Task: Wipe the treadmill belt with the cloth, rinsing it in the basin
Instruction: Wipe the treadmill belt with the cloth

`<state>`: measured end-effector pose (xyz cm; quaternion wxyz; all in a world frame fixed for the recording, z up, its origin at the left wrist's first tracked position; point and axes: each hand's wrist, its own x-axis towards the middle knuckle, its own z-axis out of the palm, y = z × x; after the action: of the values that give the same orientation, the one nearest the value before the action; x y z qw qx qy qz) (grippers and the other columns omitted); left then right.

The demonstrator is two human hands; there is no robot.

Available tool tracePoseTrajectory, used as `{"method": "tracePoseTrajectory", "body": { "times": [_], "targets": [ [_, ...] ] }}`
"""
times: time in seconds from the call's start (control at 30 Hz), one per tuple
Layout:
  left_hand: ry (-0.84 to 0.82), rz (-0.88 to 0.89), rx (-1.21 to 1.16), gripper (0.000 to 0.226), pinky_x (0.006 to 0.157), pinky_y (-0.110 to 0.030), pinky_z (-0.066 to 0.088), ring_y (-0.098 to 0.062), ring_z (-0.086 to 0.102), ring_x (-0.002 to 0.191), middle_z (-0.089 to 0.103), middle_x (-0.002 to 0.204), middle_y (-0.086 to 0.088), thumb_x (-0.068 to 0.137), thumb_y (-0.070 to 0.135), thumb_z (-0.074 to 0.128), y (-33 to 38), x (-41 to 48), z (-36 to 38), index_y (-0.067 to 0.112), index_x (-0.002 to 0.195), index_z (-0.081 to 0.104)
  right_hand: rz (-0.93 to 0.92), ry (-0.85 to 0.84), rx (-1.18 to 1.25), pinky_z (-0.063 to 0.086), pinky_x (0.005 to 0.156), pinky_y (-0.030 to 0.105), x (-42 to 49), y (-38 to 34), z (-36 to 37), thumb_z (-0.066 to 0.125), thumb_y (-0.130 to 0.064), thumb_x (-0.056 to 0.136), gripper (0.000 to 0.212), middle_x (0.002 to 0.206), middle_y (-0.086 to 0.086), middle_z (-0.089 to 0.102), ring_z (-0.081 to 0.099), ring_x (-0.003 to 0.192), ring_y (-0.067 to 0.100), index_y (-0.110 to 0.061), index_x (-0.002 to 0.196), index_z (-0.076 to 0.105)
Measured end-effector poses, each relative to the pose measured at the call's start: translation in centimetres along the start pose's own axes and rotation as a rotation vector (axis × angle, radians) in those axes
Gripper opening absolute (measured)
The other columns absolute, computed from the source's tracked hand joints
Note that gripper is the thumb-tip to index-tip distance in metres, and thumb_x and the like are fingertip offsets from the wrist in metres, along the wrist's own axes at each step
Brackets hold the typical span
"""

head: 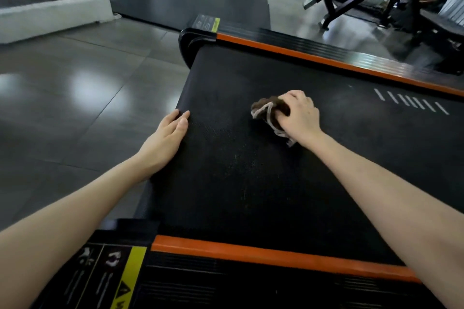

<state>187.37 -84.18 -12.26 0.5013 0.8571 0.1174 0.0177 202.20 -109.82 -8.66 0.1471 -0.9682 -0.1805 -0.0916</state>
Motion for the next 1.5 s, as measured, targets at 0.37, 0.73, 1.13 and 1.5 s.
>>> {"method": "tracePoseTrajectory", "body": {
  "times": [0.37, 0.73, 1.13, 1.5],
  "targets": [
    [-0.047, 0.145, 0.593, 0.052, 0.118, -0.046, 0.002, -0.026, -0.008, 0.146, 0.002, 0.160, 0.007, 0.099, 0.048, 0.016, 2.2, 3.5, 1.6, 0.034, 0.149, 0.018, -0.376, 0.093, -0.009, 0.039, 0.077, 0.043, -3.7, -3.2, 1.7, 0.044, -0.061, 0.083, 0.038, 0.098, -0.004, 0.056, 0.051, 0.092, 0.023, -0.037, 0.097, 0.071],
    [-0.018, 0.157, 0.627, 0.050, 0.118, -0.040, 0.005, -0.026, -0.004, 0.146, 0.006, 0.159, 0.005, 0.100, 0.043, 0.025, 2.1, 3.3, 2.1, 0.032, 0.149, 0.021, -0.369, 0.212, -0.014, 0.040, 0.073, 0.038, -1.8, -1.0, 2.0, 0.054, -0.060, 0.083, 0.034, 0.092, 0.001, 0.058, 0.056, 0.084, 0.027, -0.034, 0.097, 0.071],
    [0.092, -0.103, 0.526, 0.058, 0.103, -0.041, 0.034, -0.033, 0.030, 0.135, 0.018, 0.154, -0.011, 0.101, 0.041, 0.029, 3.8, 8.5, 1.8, 0.022, 0.152, 0.009, -0.656, 0.057, 0.165, 0.036, 0.070, 0.035, -10.2, -1.6, -0.1, 0.049, -0.053, 0.090, 0.022, 0.097, -0.004, 0.057, 0.051, 0.085, 0.018, -0.039, 0.100, 0.064],
    [0.160, -0.236, 0.434, 0.054, 0.085, -0.038, 0.041, -0.033, 0.049, 0.119, 0.023, 0.152, -0.007, 0.097, 0.054, 0.024, 4.2, 8.9, 2.5, 0.042, 0.148, 0.013, 0.070, 0.265, -0.083, 0.037, 0.073, 0.041, 2.3, -0.3, 2.5, 0.065, -0.045, 0.081, 0.021, 0.093, 0.004, 0.060, 0.055, 0.084, 0.032, -0.032, 0.096, 0.072]
  ]
}}
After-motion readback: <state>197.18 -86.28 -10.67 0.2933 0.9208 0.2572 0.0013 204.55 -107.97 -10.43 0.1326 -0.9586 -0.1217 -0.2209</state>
